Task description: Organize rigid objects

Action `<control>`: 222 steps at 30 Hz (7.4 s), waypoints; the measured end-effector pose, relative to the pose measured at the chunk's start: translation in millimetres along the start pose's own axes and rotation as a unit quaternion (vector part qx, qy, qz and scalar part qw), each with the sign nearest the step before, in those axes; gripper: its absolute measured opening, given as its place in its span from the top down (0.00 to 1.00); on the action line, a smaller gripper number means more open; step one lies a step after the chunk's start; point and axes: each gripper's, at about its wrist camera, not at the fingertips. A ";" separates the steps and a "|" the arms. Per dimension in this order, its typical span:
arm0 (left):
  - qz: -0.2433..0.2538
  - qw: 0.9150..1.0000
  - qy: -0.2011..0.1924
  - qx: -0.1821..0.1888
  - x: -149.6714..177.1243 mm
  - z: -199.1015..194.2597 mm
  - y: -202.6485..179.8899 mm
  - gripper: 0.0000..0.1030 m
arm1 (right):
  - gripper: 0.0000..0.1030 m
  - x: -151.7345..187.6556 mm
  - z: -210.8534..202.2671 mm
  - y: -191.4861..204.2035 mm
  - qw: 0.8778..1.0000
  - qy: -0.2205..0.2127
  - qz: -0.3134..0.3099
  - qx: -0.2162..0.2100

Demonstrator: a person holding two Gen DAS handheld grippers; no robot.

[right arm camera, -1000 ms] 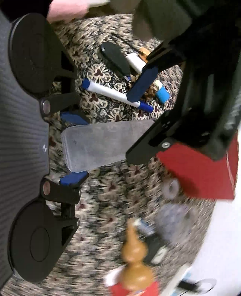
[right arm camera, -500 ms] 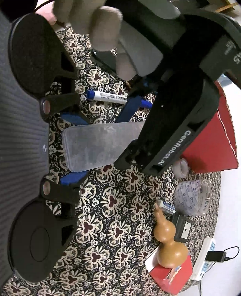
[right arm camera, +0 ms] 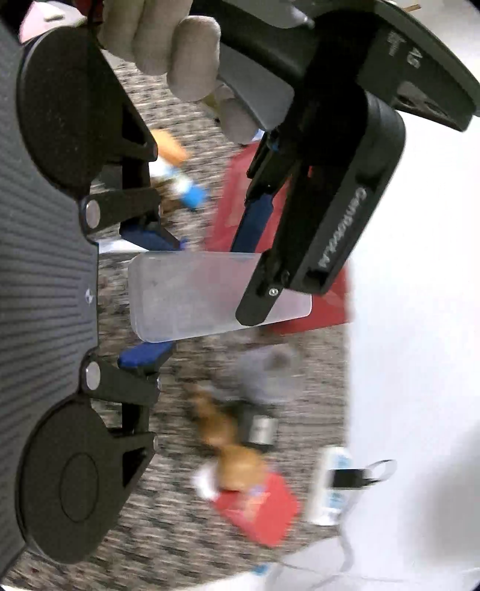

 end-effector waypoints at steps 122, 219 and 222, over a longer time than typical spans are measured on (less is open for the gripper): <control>-0.003 0.972 -0.075 -0.225 77.7 -63.8 153.0 0.00 | 0.62 -21.8 104.2 71.7 0.988 0.067 0.138 0.024; 0.050 0.997 -0.042 0.050 -67.8 -41.1 50.0 0.94 | 1.00 -75.4 39.8 29.0 0.984 -0.091 0.143 -0.044; 0.037 0.998 -0.033 0.037 -94.0 -25.8 79.1 0.94 | 1.00 -102.2 75.7 36.6 0.985 -0.082 0.141 -0.051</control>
Point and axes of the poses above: each gripper's, at about its wrist camera, not at the fingertips, and z roughly the way its jaws point, y to its left, x to its underside, and after that the axes turned 5 degrees about -z, right-handed
